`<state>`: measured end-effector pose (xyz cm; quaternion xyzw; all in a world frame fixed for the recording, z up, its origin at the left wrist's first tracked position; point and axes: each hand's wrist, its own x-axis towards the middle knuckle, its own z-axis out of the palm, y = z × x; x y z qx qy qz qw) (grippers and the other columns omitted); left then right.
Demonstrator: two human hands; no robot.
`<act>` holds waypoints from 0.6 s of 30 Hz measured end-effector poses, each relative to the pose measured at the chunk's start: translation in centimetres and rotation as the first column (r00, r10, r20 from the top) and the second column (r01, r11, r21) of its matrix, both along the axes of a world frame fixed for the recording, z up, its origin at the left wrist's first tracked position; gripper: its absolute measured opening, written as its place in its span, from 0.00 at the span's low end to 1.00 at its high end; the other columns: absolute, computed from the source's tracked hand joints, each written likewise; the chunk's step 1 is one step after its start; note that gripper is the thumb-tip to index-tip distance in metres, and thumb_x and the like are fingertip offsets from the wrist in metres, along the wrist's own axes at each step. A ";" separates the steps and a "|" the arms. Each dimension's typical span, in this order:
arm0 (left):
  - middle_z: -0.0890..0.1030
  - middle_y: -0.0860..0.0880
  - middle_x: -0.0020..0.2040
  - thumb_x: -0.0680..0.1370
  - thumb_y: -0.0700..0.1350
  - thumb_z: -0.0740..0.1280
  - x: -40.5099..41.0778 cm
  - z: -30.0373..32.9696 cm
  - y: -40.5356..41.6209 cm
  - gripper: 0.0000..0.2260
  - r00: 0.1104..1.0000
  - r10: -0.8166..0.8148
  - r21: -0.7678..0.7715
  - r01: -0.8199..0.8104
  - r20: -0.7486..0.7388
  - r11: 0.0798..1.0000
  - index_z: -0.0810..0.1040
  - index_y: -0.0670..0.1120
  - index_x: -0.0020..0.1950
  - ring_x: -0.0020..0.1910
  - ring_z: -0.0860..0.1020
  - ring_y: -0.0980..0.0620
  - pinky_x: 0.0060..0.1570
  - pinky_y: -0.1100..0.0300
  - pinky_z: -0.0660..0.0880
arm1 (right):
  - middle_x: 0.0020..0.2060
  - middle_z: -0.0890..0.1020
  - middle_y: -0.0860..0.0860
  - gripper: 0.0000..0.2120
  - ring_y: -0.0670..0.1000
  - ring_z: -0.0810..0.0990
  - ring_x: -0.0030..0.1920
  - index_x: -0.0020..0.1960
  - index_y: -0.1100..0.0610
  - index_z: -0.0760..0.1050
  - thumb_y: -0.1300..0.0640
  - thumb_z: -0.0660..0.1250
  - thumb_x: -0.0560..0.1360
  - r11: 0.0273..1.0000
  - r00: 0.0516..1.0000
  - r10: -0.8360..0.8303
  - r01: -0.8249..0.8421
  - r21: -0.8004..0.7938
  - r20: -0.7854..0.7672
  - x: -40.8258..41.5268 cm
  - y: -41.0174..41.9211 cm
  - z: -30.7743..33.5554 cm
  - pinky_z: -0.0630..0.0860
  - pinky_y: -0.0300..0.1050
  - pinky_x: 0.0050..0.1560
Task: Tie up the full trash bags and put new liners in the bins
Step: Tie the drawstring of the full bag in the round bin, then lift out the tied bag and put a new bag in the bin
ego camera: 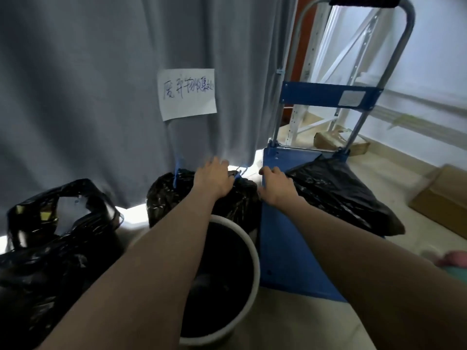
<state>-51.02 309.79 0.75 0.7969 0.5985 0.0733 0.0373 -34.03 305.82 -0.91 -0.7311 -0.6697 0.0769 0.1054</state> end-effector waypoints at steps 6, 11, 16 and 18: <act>0.68 0.44 0.69 0.79 0.51 0.60 8.1 -3.3 -0.2 0.21 0.994 -0.104 -0.039 0.105 0.022 0.994 0.68 0.45 0.71 0.69 0.67 0.43 0.66 0.49 0.66 | 0.63 0.70 0.57 0.19 0.61 0.71 0.62 0.67 0.54 0.66 0.55 0.63 0.77 0.983 0.986 -0.164 0.165 -0.078 0.017 10.1 -1.7 -1.2 0.67 0.57 0.63; 0.68 0.44 0.68 0.80 0.51 0.61 14.8 -7.2 -0.6 0.19 0.986 -0.165 -0.157 0.168 0.030 0.973 0.69 0.45 0.68 0.67 0.68 0.42 0.61 0.48 0.67 | 0.64 0.69 0.58 0.21 0.61 0.70 0.64 0.68 0.56 0.64 0.53 0.63 0.78 0.951 0.966 -0.252 0.259 -0.167 0.062 16.1 -3.6 -4.5 0.67 0.58 0.64; 0.67 0.44 0.68 0.80 0.51 0.60 21.2 -10.3 -0.9 0.20 0.965 -0.261 -0.202 0.258 0.012 0.945 0.67 0.45 0.70 0.66 0.68 0.42 0.61 0.48 0.67 | 0.64 0.66 0.57 0.22 0.61 0.67 0.64 0.69 0.57 0.64 0.52 0.64 0.77 0.934 0.952 -0.295 0.306 -0.185 0.082 20.3 -4.4 -8.4 0.67 0.58 0.63; 0.67 0.44 0.68 0.80 0.52 0.60 23.4 -11.3 -1.3 0.21 0.958 -0.287 -0.199 0.283 0.012 0.938 0.66 0.46 0.71 0.66 0.68 0.42 0.61 0.48 0.67 | 0.68 0.63 0.58 0.24 0.62 0.65 0.67 0.70 0.57 0.64 0.52 0.65 0.77 0.928 0.950 -0.290 0.309 -0.206 0.117 21.6 -4.2 -10.0 0.66 0.59 0.64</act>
